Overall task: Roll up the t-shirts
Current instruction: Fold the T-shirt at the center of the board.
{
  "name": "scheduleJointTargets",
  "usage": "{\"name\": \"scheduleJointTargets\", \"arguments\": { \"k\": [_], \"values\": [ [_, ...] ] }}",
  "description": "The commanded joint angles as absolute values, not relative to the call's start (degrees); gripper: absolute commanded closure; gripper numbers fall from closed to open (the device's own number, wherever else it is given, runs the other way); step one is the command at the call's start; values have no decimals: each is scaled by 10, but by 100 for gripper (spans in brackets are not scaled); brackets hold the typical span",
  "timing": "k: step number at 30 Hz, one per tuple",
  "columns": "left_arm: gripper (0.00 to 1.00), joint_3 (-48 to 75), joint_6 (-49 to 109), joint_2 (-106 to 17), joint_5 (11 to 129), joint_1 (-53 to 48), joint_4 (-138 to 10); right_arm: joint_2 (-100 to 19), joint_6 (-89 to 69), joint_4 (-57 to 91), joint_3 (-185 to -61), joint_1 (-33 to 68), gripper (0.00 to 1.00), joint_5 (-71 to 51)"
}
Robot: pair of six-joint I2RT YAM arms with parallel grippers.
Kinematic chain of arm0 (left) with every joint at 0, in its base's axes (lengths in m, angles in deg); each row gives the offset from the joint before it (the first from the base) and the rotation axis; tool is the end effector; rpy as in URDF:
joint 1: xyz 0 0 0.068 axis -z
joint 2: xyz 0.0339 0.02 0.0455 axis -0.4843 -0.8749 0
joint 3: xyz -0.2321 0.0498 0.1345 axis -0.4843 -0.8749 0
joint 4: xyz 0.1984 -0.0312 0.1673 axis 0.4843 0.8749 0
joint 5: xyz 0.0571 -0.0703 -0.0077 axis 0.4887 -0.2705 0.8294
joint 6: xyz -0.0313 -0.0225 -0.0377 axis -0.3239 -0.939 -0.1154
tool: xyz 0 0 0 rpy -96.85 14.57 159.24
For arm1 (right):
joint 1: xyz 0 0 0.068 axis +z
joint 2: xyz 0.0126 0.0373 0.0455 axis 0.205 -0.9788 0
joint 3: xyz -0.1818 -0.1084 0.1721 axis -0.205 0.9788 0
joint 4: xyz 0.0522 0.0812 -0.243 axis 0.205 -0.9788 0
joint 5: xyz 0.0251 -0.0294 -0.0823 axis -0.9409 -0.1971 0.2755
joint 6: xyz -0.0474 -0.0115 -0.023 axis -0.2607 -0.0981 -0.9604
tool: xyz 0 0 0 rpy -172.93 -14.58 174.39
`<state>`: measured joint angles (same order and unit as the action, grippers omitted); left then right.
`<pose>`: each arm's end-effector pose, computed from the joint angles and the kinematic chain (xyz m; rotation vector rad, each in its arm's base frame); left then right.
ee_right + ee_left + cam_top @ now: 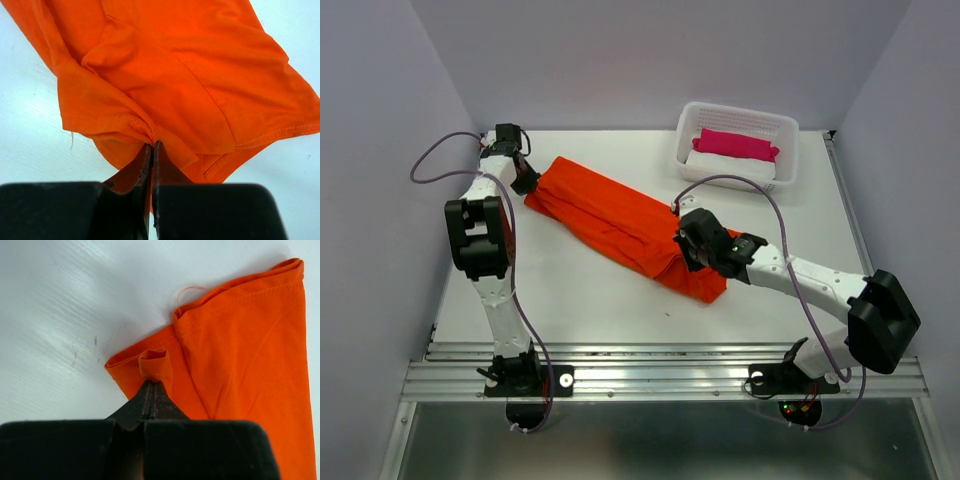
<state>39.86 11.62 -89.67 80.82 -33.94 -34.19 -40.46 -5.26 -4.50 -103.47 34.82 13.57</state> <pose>0.4719 0.0428 0.2219 -0.7603 2.3182 -0.1400 0.2129 0.2112 0.2446 -0.5872 2.2895 0.1572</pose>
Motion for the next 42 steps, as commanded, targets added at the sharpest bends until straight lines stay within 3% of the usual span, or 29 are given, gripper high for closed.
{"name": "scheduleJointTargets", "arguments": {
  "k": [1, 42],
  "values": [
    [100, 438, 111, -901, 839, -342, -318, -407, -65, -16, -1061, 326, 99, 129],
    [100, 540, 139, -975, 869, -317, -288, -435, -75, 16, -1044, 250, 99, 115]
  ]
}}
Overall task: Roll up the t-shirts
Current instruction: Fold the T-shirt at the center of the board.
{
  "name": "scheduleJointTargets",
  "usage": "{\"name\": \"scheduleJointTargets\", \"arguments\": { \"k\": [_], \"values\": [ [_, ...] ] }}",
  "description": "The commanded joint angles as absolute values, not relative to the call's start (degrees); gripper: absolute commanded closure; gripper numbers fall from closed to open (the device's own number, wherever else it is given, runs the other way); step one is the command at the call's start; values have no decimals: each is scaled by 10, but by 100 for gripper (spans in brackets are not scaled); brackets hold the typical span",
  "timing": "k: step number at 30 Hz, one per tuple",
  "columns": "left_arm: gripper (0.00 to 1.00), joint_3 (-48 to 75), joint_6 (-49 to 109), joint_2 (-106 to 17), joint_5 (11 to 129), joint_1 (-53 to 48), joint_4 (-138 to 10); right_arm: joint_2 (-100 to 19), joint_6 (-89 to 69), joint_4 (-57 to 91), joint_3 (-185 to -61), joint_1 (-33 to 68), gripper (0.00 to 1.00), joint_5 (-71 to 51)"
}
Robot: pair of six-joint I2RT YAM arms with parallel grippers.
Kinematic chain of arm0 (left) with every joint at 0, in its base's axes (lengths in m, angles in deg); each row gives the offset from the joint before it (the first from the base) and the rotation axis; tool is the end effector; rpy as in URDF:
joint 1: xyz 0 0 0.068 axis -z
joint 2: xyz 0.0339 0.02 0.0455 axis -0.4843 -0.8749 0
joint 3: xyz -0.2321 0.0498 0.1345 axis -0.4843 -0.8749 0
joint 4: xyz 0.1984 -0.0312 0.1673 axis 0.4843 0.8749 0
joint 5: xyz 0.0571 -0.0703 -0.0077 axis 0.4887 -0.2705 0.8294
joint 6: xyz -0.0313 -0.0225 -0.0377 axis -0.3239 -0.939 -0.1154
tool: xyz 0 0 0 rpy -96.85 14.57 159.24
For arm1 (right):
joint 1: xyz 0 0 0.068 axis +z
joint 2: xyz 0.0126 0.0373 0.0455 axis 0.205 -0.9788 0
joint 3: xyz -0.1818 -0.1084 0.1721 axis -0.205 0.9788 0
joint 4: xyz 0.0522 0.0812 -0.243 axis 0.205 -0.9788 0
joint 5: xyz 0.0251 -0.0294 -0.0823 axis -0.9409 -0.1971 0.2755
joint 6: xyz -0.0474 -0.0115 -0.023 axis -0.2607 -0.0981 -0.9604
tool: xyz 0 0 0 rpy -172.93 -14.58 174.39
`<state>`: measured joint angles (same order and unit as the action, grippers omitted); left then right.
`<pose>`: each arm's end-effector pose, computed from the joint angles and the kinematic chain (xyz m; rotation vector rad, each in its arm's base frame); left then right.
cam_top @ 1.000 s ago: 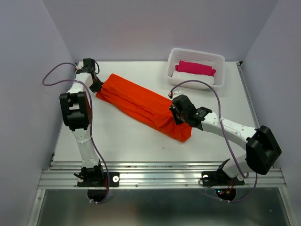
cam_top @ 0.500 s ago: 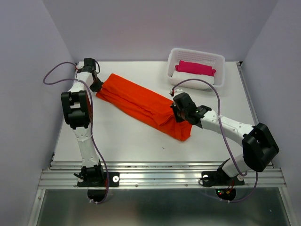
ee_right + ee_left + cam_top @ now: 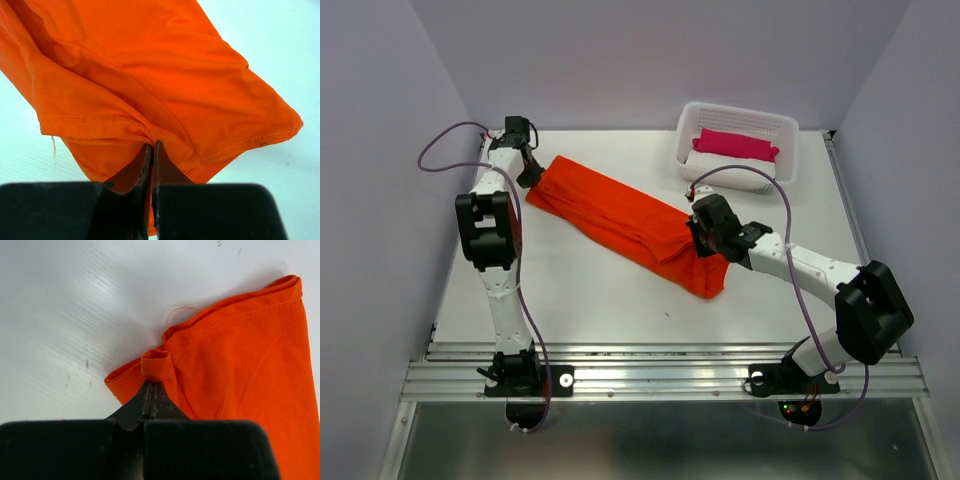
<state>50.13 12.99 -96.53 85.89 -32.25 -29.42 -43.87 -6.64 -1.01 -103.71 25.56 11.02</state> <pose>0.4985 0.0335 0.2178 -0.7367 2.3352 -0.0299 0.2537 0.1834 0.2331 -0.4488 2.3250 0.1193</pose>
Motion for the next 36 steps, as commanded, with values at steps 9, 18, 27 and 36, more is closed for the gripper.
{"name": "scheduleJointTargets", "arguments": {
  "k": [9, 18, 27, 36],
  "values": [
    [40, 588, 145, -1002, 863, -312, -250, -440, -70, 17, -1043, 245, 93, 118],
    [35, 457, 147, -878, 926, -318, -298, -430, -29, 11, -1038, 218, 65, 140],
    [21, 334, 141, -823, 892, -338, -377, -383, 61, -23, -1010, 194, 54, 51],
    [33, 308, 136, -829, 887, -341, -398, -360, 129, -35, -960, 194, 53, -20]
  ]
}}
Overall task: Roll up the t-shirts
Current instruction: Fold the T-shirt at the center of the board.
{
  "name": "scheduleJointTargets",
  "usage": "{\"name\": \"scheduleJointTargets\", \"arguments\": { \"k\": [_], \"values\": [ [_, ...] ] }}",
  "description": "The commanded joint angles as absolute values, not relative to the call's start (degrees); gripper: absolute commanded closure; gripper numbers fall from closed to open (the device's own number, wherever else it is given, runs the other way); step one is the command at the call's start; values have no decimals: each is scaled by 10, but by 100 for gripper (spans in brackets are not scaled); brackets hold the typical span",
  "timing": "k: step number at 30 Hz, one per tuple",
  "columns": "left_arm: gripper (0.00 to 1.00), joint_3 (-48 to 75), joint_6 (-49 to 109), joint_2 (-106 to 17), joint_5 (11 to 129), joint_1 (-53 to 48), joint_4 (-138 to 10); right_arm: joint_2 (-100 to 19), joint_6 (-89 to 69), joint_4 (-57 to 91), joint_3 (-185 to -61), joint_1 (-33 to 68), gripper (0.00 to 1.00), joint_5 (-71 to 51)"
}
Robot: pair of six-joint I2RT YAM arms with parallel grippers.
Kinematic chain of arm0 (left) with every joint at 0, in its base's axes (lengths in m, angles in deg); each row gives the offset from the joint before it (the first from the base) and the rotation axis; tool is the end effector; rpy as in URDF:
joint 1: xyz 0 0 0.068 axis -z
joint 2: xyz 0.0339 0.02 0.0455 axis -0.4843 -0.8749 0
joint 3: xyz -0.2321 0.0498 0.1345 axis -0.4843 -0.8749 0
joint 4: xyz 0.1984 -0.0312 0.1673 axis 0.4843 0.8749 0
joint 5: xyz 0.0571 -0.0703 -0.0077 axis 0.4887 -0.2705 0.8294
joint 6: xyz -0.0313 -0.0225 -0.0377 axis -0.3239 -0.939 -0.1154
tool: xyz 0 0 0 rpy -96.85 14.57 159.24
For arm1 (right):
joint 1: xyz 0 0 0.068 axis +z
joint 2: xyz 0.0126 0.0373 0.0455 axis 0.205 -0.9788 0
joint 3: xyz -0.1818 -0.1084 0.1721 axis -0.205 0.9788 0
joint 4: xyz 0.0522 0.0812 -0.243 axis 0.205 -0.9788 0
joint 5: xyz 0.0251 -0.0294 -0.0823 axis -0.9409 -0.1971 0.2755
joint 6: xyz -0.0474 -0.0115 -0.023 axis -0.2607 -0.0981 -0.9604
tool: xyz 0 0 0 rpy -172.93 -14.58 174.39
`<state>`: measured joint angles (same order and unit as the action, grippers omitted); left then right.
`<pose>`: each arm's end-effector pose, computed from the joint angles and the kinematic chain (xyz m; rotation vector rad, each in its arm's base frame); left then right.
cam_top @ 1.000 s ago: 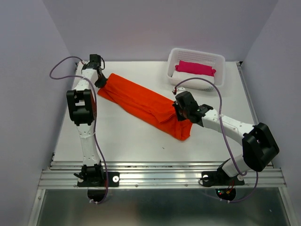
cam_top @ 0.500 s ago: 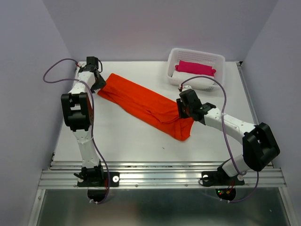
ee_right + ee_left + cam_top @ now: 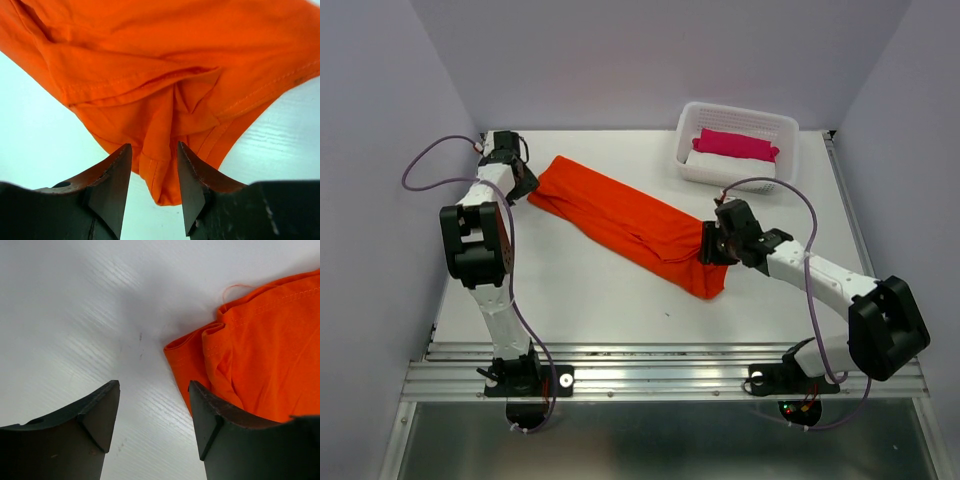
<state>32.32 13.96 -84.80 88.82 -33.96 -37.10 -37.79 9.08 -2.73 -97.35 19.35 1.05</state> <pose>0.4497 0.0460 0.2216 -0.7649 2.2877 0.0442 0.2430 0.1444 0.2246 -0.0843 2.4608 0.3725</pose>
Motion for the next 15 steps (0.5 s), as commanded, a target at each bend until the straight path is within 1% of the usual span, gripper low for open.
{"name": "scheduleJointTargets", "arguments": {
  "k": [1, 3, 5, 8, 15],
  "values": [
    [33, 305, 135, -830, 884, -342, -402, -360, 132, -36, -957, 194, 53, -39],
    [32, 298, 132, -837, 866, -345, -412, -360, 143, -35, -948, 194, 53, -59],
    [30, 296, 129, -843, 856, -346, -427, -360, 152, -24, -932, 194, 52, -68],
    [30, 298, 128, -856, 849, -346, -435, -367, 158, -15, -922, 194, 52, -74],
    [37, 288, 127, -865, 850, -347, -450, -400, 169, 12, -900, 194, 55, -87]
  ]
}}
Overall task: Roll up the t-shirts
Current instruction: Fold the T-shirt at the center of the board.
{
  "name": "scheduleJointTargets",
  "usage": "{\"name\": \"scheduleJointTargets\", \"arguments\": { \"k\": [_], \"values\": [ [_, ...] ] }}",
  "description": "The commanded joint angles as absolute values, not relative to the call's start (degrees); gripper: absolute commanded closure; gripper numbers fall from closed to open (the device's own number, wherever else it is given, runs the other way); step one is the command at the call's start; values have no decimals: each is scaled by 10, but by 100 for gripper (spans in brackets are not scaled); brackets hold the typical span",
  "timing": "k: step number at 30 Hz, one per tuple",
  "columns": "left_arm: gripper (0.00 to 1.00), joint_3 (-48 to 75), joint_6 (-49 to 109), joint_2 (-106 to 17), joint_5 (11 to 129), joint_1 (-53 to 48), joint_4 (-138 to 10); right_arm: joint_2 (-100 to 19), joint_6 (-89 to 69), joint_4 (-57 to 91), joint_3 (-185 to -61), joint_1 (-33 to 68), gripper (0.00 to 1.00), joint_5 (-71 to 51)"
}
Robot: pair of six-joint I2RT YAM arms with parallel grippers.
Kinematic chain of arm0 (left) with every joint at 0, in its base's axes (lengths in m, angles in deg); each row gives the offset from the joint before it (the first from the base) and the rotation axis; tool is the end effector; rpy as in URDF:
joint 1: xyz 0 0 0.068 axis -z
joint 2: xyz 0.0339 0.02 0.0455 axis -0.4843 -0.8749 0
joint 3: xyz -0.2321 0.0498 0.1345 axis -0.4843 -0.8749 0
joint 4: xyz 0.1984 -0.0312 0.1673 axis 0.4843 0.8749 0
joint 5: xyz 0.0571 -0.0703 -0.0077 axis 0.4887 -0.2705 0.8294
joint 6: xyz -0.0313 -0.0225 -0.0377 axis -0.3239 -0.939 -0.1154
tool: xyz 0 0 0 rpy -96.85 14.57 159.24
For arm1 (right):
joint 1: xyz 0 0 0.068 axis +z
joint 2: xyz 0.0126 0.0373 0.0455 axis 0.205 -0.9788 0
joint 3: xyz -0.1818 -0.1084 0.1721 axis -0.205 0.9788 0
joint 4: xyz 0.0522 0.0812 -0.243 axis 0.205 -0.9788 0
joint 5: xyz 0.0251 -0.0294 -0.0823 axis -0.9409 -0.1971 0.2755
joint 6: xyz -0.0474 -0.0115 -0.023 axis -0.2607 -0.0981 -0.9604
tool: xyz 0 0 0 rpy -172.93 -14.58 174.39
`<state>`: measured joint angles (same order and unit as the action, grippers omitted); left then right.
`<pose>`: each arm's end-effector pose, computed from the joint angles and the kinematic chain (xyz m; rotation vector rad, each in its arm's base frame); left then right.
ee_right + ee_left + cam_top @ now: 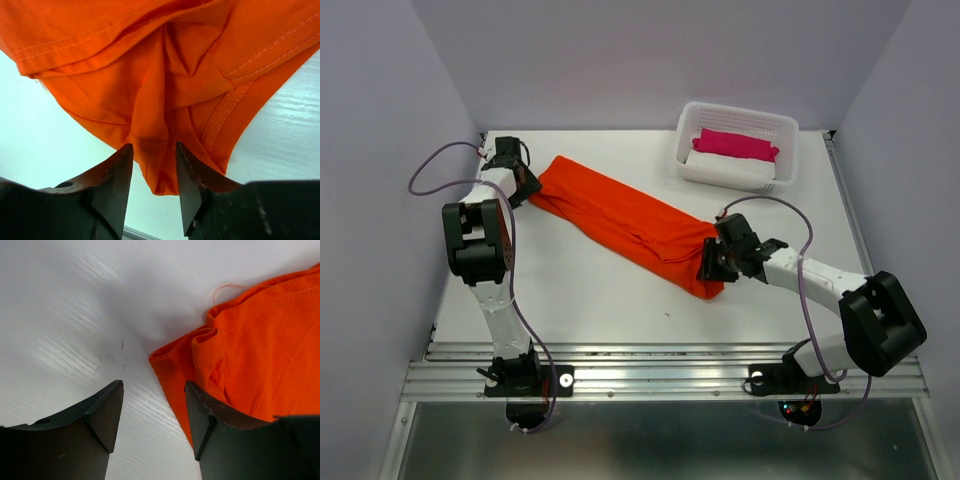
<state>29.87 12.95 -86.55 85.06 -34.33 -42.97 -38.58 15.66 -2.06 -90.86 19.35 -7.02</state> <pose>0.4553 0.0471 0.2018 -0.7614 2.2709 -0.0468 0.2262 0.1401 0.1872 -0.0012 2.6280 0.5163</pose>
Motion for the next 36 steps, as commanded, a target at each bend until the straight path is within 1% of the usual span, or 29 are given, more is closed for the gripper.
{"name": "scheduleJointTargets", "arguments": {
  "k": [1, 8, 11, 12, 14, 15, 17, 18, 19, 21, 36],
  "values": [
    [39, 289, 128, -866, 850, -347, -450, -402, 170, 15, -898, 194, 56, -88],
    [44, 293, 129, -879, 854, -348, -451, -416, 173, 37, -885, 194, 70, -102],
    [47, 296, 131, -883, 854, -347, -451, -418, 173, 38, -886, 194, 77, -98],
    [48, 296, 131, -884, 853, -348, -450, -418, 173, 38, -888, 194, 82, -95],
    [55, 301, 132, -886, 852, -348, -451, -417, 173, 38, -890, 194, 87, -93],
    [62, 304, 132, -890, 849, -347, -451, -416, 174, 39, -892, 194, 92, -91],
    [69, 310, 133, -895, 848, -348, -447, -412, 177, 39, -893, 194, 97, -89],
    [79, 314, 134, -898, 848, -347, -445, -409, 178, 37, -894, 194, 99, -86],
    [84, 316, 134, -898, 848, -347, -444, -405, 178, 36, -896, 194, 99, -84],
    [100, 325, 137, -901, 848, -348, -437, -393, 175, 30, -899, 194, 99, -75],
    [100, 325, 155, -858, 856, -355, -432, -313, 152, -42, -933, 194, 99, 10]
  ]
}}
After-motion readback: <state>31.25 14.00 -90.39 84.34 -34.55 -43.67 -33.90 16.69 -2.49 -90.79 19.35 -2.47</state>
